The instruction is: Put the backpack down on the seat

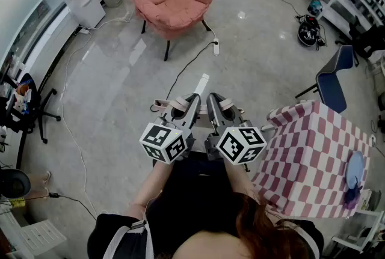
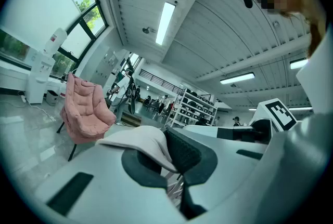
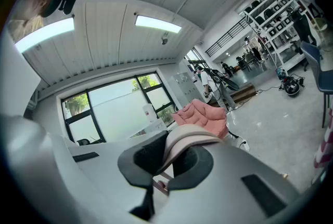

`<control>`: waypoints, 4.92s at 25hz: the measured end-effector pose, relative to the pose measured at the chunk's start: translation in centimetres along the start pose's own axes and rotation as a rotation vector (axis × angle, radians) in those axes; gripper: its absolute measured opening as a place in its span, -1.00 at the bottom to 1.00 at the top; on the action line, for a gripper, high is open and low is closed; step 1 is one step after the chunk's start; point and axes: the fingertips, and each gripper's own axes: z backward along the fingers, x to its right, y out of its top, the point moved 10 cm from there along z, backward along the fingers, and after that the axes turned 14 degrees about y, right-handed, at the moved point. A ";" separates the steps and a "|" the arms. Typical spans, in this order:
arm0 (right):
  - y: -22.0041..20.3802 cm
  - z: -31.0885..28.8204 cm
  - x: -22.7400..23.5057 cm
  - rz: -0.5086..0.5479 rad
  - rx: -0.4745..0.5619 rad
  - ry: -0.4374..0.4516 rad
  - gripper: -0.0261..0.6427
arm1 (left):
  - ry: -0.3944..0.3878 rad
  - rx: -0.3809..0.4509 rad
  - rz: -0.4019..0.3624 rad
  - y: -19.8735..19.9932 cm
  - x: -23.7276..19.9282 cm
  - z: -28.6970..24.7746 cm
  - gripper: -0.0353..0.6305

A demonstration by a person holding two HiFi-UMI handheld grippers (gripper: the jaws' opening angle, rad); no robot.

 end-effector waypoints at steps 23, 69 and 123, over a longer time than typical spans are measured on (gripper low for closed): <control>-1.2 -0.4 0.5 -0.091 0.023 0.013 -0.82 | 0.018 -0.039 0.043 -0.9 -1.0 0.3 -0.84; 8.1 -30.7 16.0 -0.126 -0.024 -0.007 -0.83 | 0.088 -0.075 0.062 11.7 -20.9 -25.9 -0.84; 11.9 -48.6 26.4 -0.109 -0.023 0.005 -0.82 | 0.124 -0.086 0.102 16.9 -33.3 -41.2 -0.84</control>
